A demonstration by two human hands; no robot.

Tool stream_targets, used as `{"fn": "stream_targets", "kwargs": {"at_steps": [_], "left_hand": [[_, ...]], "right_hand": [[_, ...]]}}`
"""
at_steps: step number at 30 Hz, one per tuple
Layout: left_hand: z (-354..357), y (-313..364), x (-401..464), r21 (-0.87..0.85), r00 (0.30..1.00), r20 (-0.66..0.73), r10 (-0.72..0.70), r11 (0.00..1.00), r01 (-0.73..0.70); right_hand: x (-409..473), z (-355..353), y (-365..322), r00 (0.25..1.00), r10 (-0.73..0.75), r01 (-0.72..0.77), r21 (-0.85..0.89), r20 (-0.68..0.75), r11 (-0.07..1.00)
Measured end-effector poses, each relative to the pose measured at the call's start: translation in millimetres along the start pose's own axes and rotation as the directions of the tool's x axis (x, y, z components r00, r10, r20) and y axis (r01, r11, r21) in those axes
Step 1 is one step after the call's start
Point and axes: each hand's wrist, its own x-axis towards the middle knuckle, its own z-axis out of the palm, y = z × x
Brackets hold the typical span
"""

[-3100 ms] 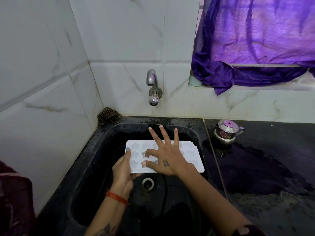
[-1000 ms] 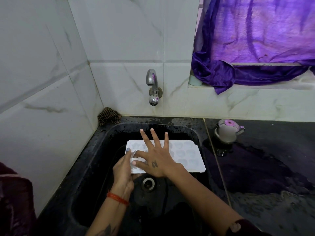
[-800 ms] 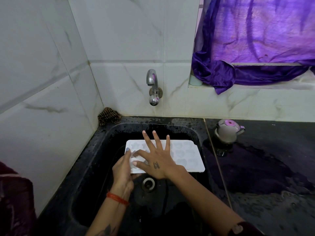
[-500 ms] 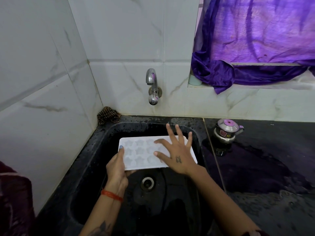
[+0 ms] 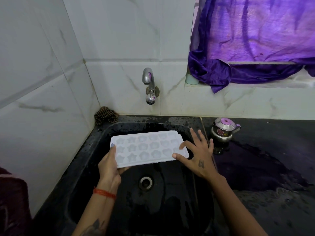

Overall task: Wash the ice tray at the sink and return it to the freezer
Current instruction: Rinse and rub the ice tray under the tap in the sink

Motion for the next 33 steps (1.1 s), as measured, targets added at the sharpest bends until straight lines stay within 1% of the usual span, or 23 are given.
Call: {"fn": "stream_targets", "kwargs": {"at_steps": [5,12,16,22,25,28,30,33], "left_hand": [[-0.1,-0.3,-0.8,0.002,1.000,-0.012,-0.006,1.000,0.006],[-0.1,2.5,-0.2,-0.008,1.000,-0.016,-0.005,1.000,0.005],[-0.5,2.0,0.3,0.002,1.000,-0.019,-0.005,1.000,0.005],[-0.2,2.2,1.5,0.001,1.000,-0.018,-0.004,1.000,0.004],[-0.3,0.5,1.8,0.004,1.000,-0.018,0.002,1.000,-0.002],[-0.5,-0.1,1.1,0.003,1.000,-0.012,0.004,1.000,-0.004],[-0.9,0.8,1.7,-0.002,1.000,-0.014,0.002,1.000,-0.002],[-1.6,1.8,3.4,-0.012,1.000,-0.022,-0.004,1.000,0.004]], "right_hand": [[-2.0,5.9,1.6,0.999,-0.029,0.028,-0.016,-0.014,0.999],[1.5,4.7,-1.1,0.996,-0.027,0.022,0.053,0.088,0.998],[4.6,3.0,0.4,0.993,-0.046,0.043,0.030,0.107,0.999],[4.5,2.9,2.5,0.991,-0.128,0.130,-0.106,0.028,0.986],[4.3,3.3,2.1,0.983,-0.185,0.177,-0.199,-0.022,0.964],[4.5,5.3,2.6,0.973,-0.220,0.193,-0.277,-0.070,0.941],[4.7,7.6,3.1,0.972,-0.220,0.190,-0.270,-0.082,0.944],[5.2,10.1,2.9,0.978,-0.187,0.168,-0.188,-0.088,0.968]]}}
